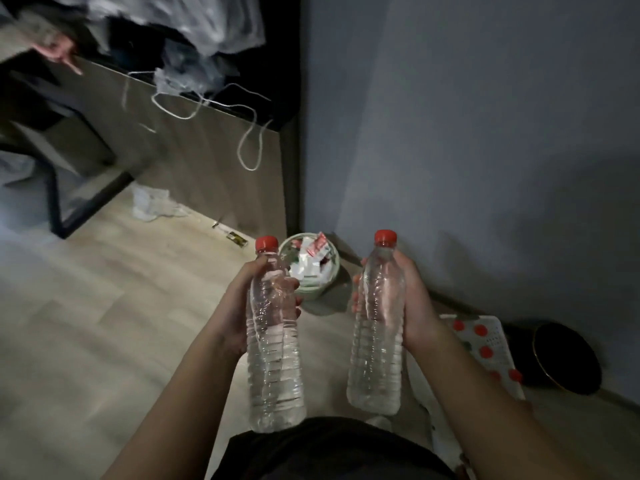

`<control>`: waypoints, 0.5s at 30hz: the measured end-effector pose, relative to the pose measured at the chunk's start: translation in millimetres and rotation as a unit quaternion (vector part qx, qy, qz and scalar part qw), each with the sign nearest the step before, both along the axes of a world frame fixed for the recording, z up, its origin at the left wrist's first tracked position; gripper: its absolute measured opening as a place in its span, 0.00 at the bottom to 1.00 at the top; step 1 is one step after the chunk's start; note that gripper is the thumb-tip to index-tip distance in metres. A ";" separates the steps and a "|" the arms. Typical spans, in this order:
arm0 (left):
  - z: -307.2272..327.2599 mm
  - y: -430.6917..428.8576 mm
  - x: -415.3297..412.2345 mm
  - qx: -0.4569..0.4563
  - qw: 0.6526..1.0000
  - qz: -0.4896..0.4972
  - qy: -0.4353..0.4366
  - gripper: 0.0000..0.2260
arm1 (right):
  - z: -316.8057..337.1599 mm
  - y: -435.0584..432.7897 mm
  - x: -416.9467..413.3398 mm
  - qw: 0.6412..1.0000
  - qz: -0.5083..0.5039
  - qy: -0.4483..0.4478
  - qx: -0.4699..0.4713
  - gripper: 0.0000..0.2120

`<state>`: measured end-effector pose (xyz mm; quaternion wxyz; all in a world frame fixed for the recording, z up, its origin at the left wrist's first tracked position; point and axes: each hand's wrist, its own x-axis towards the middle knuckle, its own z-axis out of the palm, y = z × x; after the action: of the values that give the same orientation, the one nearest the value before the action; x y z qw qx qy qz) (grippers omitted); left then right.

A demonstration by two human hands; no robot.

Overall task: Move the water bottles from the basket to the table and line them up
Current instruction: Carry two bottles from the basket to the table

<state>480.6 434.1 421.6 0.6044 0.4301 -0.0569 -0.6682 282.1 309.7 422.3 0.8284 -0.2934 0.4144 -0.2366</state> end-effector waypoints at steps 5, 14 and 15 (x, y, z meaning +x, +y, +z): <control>3.9 54.5 75.0 -0.004 0.997 0.079 -0.009 0.19 | 1.8 32.9 92.6 0.999 0.042 0.003 0.013 0.23; -1.1 105.4 155.4 -0.022 0.978 0.208 0.023 0.12 | -14.5 62.3 202.7 0.990 0.122 -0.049 0.047 0.26; -2.7 107.2 162.6 -0.031 0.974 0.221 0.027 0.13 | -15.5 62.8 212.9 0.989 0.130 -0.052 0.047 0.27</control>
<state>643.2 541.2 418.9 0.7516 0.3947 0.0353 -0.5274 495.0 372.5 406.8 0.8856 -0.2927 0.3393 -0.1220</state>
